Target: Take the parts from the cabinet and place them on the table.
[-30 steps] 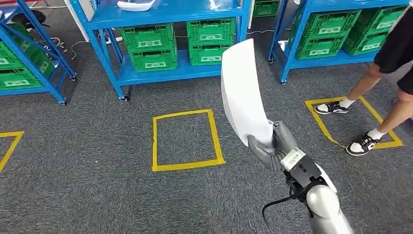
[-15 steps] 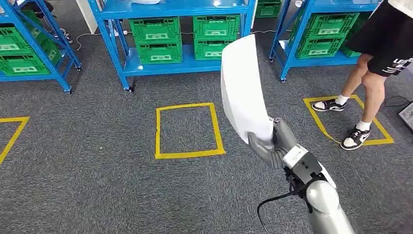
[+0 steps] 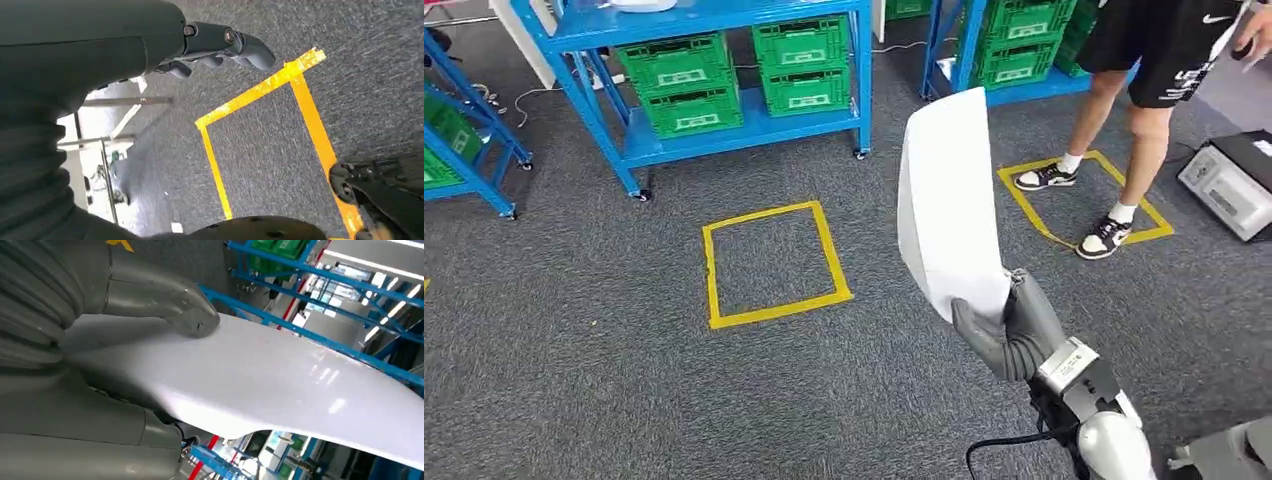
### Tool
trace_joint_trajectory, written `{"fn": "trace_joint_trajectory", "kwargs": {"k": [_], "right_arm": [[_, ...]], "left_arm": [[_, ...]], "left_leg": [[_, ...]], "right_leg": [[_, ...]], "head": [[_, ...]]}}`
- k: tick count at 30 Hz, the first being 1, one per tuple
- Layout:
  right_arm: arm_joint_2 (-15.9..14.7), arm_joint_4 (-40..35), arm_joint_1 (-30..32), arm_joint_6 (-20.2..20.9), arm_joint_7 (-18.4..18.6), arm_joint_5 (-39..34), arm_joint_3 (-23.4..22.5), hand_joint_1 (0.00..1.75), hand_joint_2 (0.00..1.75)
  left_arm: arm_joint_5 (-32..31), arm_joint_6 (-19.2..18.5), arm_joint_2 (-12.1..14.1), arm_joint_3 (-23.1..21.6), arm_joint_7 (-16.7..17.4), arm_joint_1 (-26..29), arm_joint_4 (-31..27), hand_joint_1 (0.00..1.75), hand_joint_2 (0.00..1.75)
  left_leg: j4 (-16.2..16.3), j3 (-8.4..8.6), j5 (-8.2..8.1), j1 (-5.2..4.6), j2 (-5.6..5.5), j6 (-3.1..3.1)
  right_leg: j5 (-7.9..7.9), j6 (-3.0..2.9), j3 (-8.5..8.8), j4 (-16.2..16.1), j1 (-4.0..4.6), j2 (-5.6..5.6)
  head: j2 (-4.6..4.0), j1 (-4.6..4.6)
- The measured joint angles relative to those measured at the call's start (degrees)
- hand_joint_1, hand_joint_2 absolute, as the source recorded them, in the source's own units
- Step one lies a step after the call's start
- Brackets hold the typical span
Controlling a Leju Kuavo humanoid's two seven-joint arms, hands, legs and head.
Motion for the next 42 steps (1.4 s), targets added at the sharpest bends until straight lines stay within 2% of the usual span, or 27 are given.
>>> {"fn": "trace_joint_trajectory", "kwargs": {"k": [1, 3, 4, 6, 7, 8, 11, 12, 13, 14, 15, 17, 18, 20, 22, 23, 27, 28, 29, 30, 32, 33, 34, 36, 37, 38, 42], "right_arm": [[0.15, 0.02, 0.06, 0.15, -0.13, -0.11, 0.00, 1.75, 1.75], [0.22, 0.28, 0.36, 0.66, -0.61, -0.44, 0.00, 1.75, 1.75], [0.22, 0.50, 0.58, 0.63, -0.96, -0.61, 0.00, 1.75, 1.75], [0.22, 1.00, 0.88, 0.37, -1.68, -1.07, 0.00, 1.75, 1.75], [0.22, 1.23, 0.88, 0.37, -1.92, -1.20, 0.00, 1.75, 1.75], [0.22, 1.44, 0.81, 0.35, -2.10, -1.34, 0.00, 1.75, 1.75], [0.26, 2.17, 0.42, 0.31, -2.45, -1.40, 0.07, 1.75, 1.75], [0.26, 2.66, -0.10, 0.31, -2.38, -1.29, 0.13, 1.75, 1.75], [0.26, 3.04, -0.42, 0.28, -2.23, -1.18, 0.15, 1.75, 1.75], [0.24, 3.41, -1.16, 0.13, -2.21, -1.16, 0.17, 1.75, 1.75], [0.22, 3.87, -1.69, 0.11, -1.94, -1.07, 0.24, 1.75, 1.75], [0.20, 4.41, -2.34, 0.09, -1.66, -1.29, 0.35, 1.75, 1.75], [0.07, 4.59, -3.13, 0.24, -1.42, -1.49, 0.39, 1.75, 1.75], [-0.24, 4.77, -4.83, 0.70, -1.03, -1.62, 0.39, 1.75, 1.75], [-0.74, 4.85, -5.60, 0.83, -0.59, -1.62, 0.44, 1.75, 1.75], [-0.90, 5.03, -6.08, 0.92, -0.59, -1.62, 0.48, 1.75, 1.75], [-1.22, 5.68, -7.10, 0.92, -0.61, -1.64, 0.57, 1.75, 1.75], [-1.29, 5.75, -7.15, 0.92, -0.59, -1.62, 0.61, 1.75, 1.75], [-1.31, 5.79, -7.38, 0.90, -0.61, -1.62, 0.61, 1.75, 1.75], [-1.31, 5.90, -7.71, 0.92, -0.59, -1.62, 0.61, 1.75, 1.75], [-1.31, 6.25, -8.14, 1.03, -0.31, -1.40, 1.01, 1.75, 1.75], [-1.31, 6.40, -8.23, 1.18, 0.18, -1.07, 1.38, 1.75, 1.75], [-1.31, 6.51, -8.33, 1.36, 0.79, -0.79, 1.75, 1.75, 1.75], [-1.31, 6.56, -8.60, 1.57, 1.62, -0.37, 2.43, 1.75, 1.75], [-1.31, 6.56, -8.90, 1.57, 1.84, -0.33, 2.73, 1.75, 1.75], [-1.31, 6.56, -9.24, 1.55, 2.05, -0.31, 3.06, 1.75, 1.75], [-1.62, 6.67, -9.46, 1.53, 2.43, -0.39, 3.39, 1.75, 1.75]], "left_arm": [[0.00, 0.02, 0.09, -0.07, 0.15, 0.10, 0.07, 0.00, 1.75], [0.11, 0.07, 0.20, -0.44, 0.57, 0.19, 0.11, 0.00, 1.75], [0.15, 0.18, 0.48, -0.48, 0.99, 0.17, 0.13, 0.00, 1.75], [0.44, 0.37, 0.81, -0.50, 1.64, 0.18, 0.17, 0.00, 1.75], [0.68, 0.37, 1.12, -0.50, 1.84, 0.21, 0.22, 0.00, 1.75], [0.96, 0.37, 1.29, -0.50, 2.12, 0.20, 0.33, 0.00, 1.75], [1.85, 0.37, 1.44, -0.52, 2.43, 0.12, 0.31, 0.00, 1.75], [2.14, 0.55, 1.38, -0.52, 2.40, 0.21, 0.29, 0.00, 1.75], [2.25, 0.59, 1.22, -0.52, 2.29, 0.19, 0.28, 0.00, 1.75], [2.34, 0.77, 1.51, -0.52, 1.88, 0.18, 0.28, 0.00, 1.75], [2.34, 1.05, 1.49, -0.52, 1.35, 0.17, 0.28, 0.00, 1.75], [2.41, 1.14, 1.42, -0.52, 0.51, 0.29, 0.28, 0.00, 1.75], [2.40, 1.14, 1.40, -0.52, 0.13, 0.36, 0.26, 0.00, 1.75], [2.40, 1.14, 1.07, -0.52, -0.18, 0.24, 0.24, 0.00, 1.75], [2.45, 1.14, 0.74, -0.52, -0.22, 0.03, 0.06, 0.00, 1.75], [2.49, 1.14, 0.74, -0.52, -0.22, -0.04, 0.07, 0.00, 1.75], [2.51, 1.14, 0.52, -0.55, -0.09, -0.26, 0.00, 0.00, 1.75], [2.51, 1.14, 0.61, -0.55, -0.07, -0.34, 0.00, 0.00, 1.75], [2.53, 1.14, 0.59, -0.55, -0.09, -0.35, 0.00, 0.00, 1.75], [2.51, 1.14, 0.59, -0.55, -0.09, -0.27, 0.00, 0.00, 1.75], [2.84, 1.11, 0.59, -0.55, 0.68, -0.04, 0.02, 0.00, 1.75], [3.21, 0.87, 0.59, -0.55, 1.47, 0.07, 0.02, 0.00, 1.75], [3.32, 0.57, 0.59, -0.55, 2.34, 0.21, 0.02, 0.00, 1.75], [3.37, 0.33, 0.61, -0.57, 3.54, 0.22, 0.04, 0.00, 1.75], [3.43, 0.13, 0.63, -0.57, 3.69, 0.24, 0.04, 0.00, 1.75], [3.76, 0.09, 0.66, -0.57, 3.89, 0.37, 0.13, 0.00, 1.75], [3.82, -0.31, 0.46, -0.57, 4.20, 0.24, 0.13, 0.00, 1.75]], "left_leg": [[4.79, -1.90, -2.28, 0.07, -0.23, -0.13], [8.22, -2.95, -2.63, 0.08, -0.28, -0.17], [6.18, -1.65, -0.83, 0.09, -0.35, -0.05], [-3.37, 3.68, 3.88, 0.14, -1.25, 0.45], [-8.45, 6.42, 4.61, 0.22, -3.88, 0.84], [-9.82, 7.74, 4.00, 0.32, -6.32, 1.07], [-9.93, 6.65, 4.31, -0.01, -4.65, 1.58], [-10.63, 6.67, 4.79, 0.62, -3.66, 2.22], [-10.79, 7.11, 5.12, 0.65, -2.57, 2.55], [-10.79, 6.67, 5.39, 0.62, -1.96, 2.73], [-10.71, 6.31, 5.53, 0.57, -1.08, 3.26], [-10.45, 5.71, 5.61, 0.42, 0.55, 3.31], [-10.15, 5.38, 5.63, 0.42, 1.41, 3.27], [-9.49, 4.95, 5.44, 0.50, 3.08, 3.08], [-8.68, 4.88, 4.97, 0.57, 4.26, 2.60], [-8.31, 4.53, 4.64, 0.04, 4.68, 2.11], [-8.56, 5.18, 4.67, 0.13, 6.46, 0.98], [-8.04, 4.82, 4.09, 0.43, 5.06, 0.47], [-6.18, 4.00, 2.53, 0.40, 2.36, 0.13], [-2.62, 2.39, 0.43, 0.53, 0.93, -0.06], [6.43, -1.87, -3.22, 0.65, -0.14, -0.30], [8.73, -3.12, -3.29, 0.64, -0.25, -0.31], [8.06, -2.98, -1.92, 0.65, -0.29, -0.25], [0.61, 0.07, 3.21, 0.73, -0.84, 0.08], [-4.67, 2.30, 5.83, 0.89, -2.67, 0.26], [-7.15, 3.39, 5.27, 1.06, -6.00, 0.61], [-8.10, 3.64, 5.66, 0.69, -4.17, 1.59]], "right_leg": [[0.35, 0.00, -0.48, 0.04, 0.04, 0.77], [0.92, 0.15, -1.16, 0.09, 0.05, 2.09], [1.18, 0.25, -1.44, 0.13, 0.04, 2.80], [1.57, 0.60, -1.72, 0.17, 0.03, 4.16], [1.80, 0.80, -1.81, 0.18, -0.08, 4.69], [2.09, 1.25, -2.20, 0.18, 0.01, 5.21], [3.02, 2.48, -2.62, -0.02, -0.25, 7.05], [3.27, 2.94, -2.90, -0.09, 0.07, 7.90], [2.51, 2.83, -3.51, 0.99, 0.01, 5.99], [0.48, 3.13, -4.76, 3.28, 0.15, 3.21], [-2.16, 3.38, -6.56, 7.26, 0.00, 1.76], [-5.95, 3.91, -9.86, 15.61, -0.26, 1.04], [-6.09, 4.10, -10.33, 17.32, -0.33, 0.98], [-3.04, 4.33, -7.09, 12.61, -0.55, 0.51], [0.46, 4.25, -0.94, 2.58, -0.61, -1.97], [-0.70, 3.71, -0.54, 1.33, 0.14, -3.21], [0.02, 1.93, -1.15, 1.00, 0.07, -0.61], [0.40, 1.44, -0.99, 0.64, -0.35, -0.25], [0.54, 1.21, -1.06, 0.56, -0.53, 0.08], [0.66, 1.03, -1.22, 0.56, -0.56, 0.52], [0.74, 0.91, -1.44, 0.59, -0.51, 1.70], [0.77, 0.91, -1.46, 0.63, -0.51, 2.40], [0.79, 0.94, -1.44, 0.69, -0.52, 3.18], [0.82, 1.08, -1.42, 0.91, -0.56, 4.63], [0.83, 1.27, -1.44, 1.02, -0.63, 5.30], [0.88, 1.70, -1.70, 1.10, -0.52, 5.94], [2.08, 3.83, -2.72, 0.45, -0.92, 8.75]], "head": [[0.00, 0.00], [0.00, 0.00], [0.00, 0.00], [0.00, 0.00], [0.00, 0.00], [0.00, 0.04], [0.00, 0.09], [0.00, 0.04], [0.00, -0.02], [0.00, 0.31], [0.00, 0.63], [0.00, 0.61], [0.00, 0.63], [0.00, 0.63], [-0.02, 0.63], [0.00, 0.63], [0.00, 0.59], [0.00, 0.59], [0.00, 0.46], [0.00, 0.46], [0.00, 0.46], [0.00, 0.46], [0.00, 0.46], [0.00, 0.46], [0.00, 0.46], [0.00, 0.46], [0.00, 0.41]]}}
